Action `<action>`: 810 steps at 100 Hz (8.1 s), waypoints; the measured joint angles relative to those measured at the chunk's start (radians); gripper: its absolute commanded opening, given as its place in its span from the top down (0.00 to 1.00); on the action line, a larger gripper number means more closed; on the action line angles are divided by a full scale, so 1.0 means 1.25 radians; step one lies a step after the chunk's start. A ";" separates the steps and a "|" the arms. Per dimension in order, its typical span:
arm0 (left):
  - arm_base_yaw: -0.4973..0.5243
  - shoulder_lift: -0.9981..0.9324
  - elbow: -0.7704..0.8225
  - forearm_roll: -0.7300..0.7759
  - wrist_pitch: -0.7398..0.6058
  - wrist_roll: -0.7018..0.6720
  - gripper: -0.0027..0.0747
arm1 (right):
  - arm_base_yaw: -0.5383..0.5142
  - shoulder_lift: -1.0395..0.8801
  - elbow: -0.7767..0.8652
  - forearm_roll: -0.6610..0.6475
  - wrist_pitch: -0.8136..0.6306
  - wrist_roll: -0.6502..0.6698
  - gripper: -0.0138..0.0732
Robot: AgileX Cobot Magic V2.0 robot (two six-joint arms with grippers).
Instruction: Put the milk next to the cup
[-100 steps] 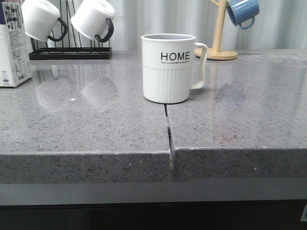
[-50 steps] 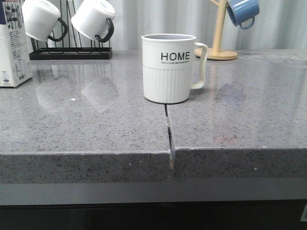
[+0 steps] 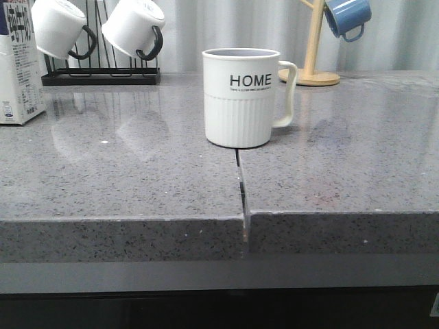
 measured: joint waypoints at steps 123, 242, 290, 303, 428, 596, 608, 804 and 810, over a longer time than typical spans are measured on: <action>-0.029 0.579 -0.365 -0.034 -0.025 0.000 0.20 | 0.000 0.000 0.000 0.000 0.000 0.000 0.92; -0.093 0.629 -0.366 -0.042 -0.220 -0.001 0.68 | 0.000 0.000 0.000 0.000 0.000 0.000 0.92; -0.276 0.625 -0.366 -0.126 -0.224 0.017 0.68 | 0.000 0.000 0.000 0.000 0.000 0.000 0.92; -0.322 0.640 -0.366 -0.141 -0.251 0.019 0.68 | 0.000 0.000 0.000 0.000 0.000 0.000 0.92; -0.440 0.715 -0.366 -0.149 -0.298 0.022 0.15 | 0.000 0.000 0.000 0.000 0.000 0.000 0.92; -0.029 -0.109 -0.116 -0.100 0.317 0.099 0.99 | 0.000 0.000 0.000 0.000 0.000 0.000 0.92; -0.018 -0.177 -0.082 -0.093 0.329 0.099 0.99 | 0.000 0.000 0.000 0.000 0.000 0.000 0.92; 0.034 -0.513 0.365 0.016 0.091 -0.045 0.99 | 0.000 -0.001 0.000 0.000 0.002 0.000 0.92; 0.034 -0.513 0.365 0.016 0.091 -0.045 0.99 | 0.000 -0.001 0.000 0.000 0.002 0.000 0.92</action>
